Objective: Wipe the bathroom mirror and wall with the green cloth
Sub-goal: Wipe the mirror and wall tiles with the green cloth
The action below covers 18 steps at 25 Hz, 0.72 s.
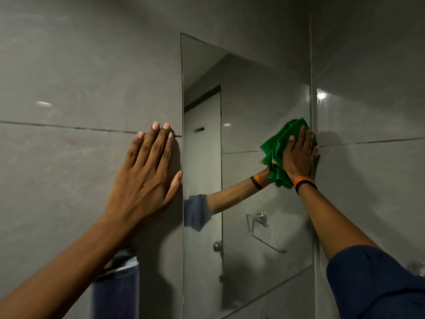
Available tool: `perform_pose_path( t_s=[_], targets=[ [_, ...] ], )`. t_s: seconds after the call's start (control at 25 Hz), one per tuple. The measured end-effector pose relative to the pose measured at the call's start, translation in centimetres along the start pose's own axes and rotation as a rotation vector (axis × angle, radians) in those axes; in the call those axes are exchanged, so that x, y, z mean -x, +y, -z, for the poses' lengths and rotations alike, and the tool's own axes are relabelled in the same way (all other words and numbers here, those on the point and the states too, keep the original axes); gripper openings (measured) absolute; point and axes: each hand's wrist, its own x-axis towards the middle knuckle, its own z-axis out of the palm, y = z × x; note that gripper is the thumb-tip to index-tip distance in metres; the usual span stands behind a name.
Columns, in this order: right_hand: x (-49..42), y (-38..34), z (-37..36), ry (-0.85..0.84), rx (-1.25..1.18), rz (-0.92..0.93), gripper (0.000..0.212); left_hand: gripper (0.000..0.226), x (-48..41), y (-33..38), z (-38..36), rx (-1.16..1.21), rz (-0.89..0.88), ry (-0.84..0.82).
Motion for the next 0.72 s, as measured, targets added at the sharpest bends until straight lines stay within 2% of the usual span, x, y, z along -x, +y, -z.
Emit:
perform_pose_path(
  t_s=[0.28,0.4,0.44,0.56,0.6,0.72],
  targets=[
    [6.2,4.6,-1.8,0.059,0.01,-0.048,0.056,0.079,1.5,0.3,0.2,0.048,-0.021,-0.027],
    [8.7,6.9,-2.3,0.029,0.075,-0.073,0.06,0.079,1.9,0.3,0.2,0.054,-0.03,-0.046],
    [9.6,7.7,-2.4,-0.004,0.102,-0.085,0.071,0.079,2.0,0.3,0.2,0.051,-0.032,-0.051],
    [12.7,10.0,-2.4,-0.125,0.147,-0.141,0.128,0.078,2.1,0.3,0.2,0.056,-0.047,-0.05],
    [13.8,10.6,-2.4,-0.135,0.149,-0.152,0.135,0.078,2.1,0.3,0.2,0.058,-0.052,-0.049],
    [17.2,12.3,-2.8,-0.145,0.149,-0.21,0.137,0.078,2.2,0.3,0.1,0.063,-0.054,-0.048]
  ],
)
